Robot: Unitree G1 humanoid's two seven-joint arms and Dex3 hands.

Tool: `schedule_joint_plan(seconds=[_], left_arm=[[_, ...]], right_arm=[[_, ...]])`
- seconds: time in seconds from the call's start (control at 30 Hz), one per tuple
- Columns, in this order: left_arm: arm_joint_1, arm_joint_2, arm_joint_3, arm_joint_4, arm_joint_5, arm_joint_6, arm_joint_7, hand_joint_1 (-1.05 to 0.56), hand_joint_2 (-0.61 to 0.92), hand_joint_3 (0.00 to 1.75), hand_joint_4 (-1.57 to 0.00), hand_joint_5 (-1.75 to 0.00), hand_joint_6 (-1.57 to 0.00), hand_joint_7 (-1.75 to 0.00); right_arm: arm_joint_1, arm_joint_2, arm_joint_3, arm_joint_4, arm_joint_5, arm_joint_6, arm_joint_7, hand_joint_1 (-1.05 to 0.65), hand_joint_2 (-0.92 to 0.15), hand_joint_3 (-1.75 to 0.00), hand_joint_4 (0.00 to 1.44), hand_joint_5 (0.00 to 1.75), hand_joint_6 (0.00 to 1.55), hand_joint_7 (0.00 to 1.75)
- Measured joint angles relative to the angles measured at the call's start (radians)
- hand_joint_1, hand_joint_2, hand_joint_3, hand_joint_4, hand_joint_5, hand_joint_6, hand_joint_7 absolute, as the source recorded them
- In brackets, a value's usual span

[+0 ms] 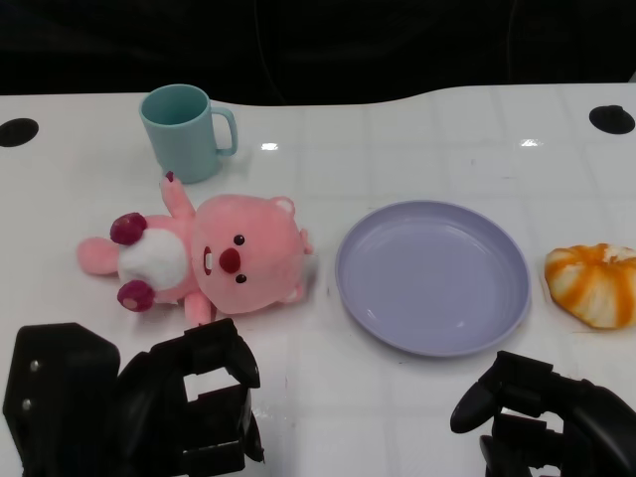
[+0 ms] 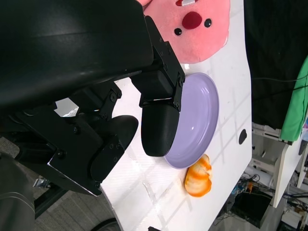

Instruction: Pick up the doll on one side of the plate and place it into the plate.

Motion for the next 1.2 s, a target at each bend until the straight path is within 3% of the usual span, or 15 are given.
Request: schedule_joint_plan(seconds=[0.93, 1.0, 1.07, 1.13, 1.2], left_arm=[[-0.010, -0.001, 0.002, 0.020, 0.000, -0.011, 0.001, -0.03, 0.44, 1.44, -0.89, -1.75, -0.77, -1.68], [-0.010, -0.002, 0.002, 0.020, -0.001, -0.011, 0.001, -0.03, 0.45, 1.44, -0.88, -1.75, -0.76, -1.66], [-0.010, -0.007, 0.004, 0.020, -0.001, -0.011, 0.001, -0.02, 0.47, 1.40, -0.85, -1.67, -0.80, -1.48], [-0.010, -0.013, 0.004, 0.019, 0.000, -0.019, 0.001, -0.01, 0.48, 1.39, -0.85, -1.64, -0.81, -1.43], [-0.010, -0.018, 0.004, 0.019, 0.003, -0.028, 0.002, -0.06, 0.46, 1.33, -0.77, -1.53, -0.75, -1.29]], right_arm=[[-0.007, 0.003, 0.007, 0.009, 0.000, -0.005, 0.001, -0.04, -0.64, -1.10, 0.64, 1.75, 0.50, 1.42], [-0.007, 0.003, 0.007, 0.009, 0.000, -0.005, 0.001, -0.04, -0.64, -1.10, 0.64, 1.75, 0.50, 1.42], [-0.007, 0.003, 0.007, 0.009, 0.000, -0.005, 0.001, -0.04, -0.65, -1.10, 0.64, 1.75, 0.50, 1.42], [-0.007, 0.003, 0.007, 0.009, 0.000, -0.005, 0.001, -0.04, -0.65, -1.10, 0.65, 1.75, 0.50, 1.42], [-0.007, 0.003, 0.007, 0.009, 0.000, -0.005, 0.001, -0.04, -0.65, -1.10, 0.65, 1.75, 0.50, 1.42]])
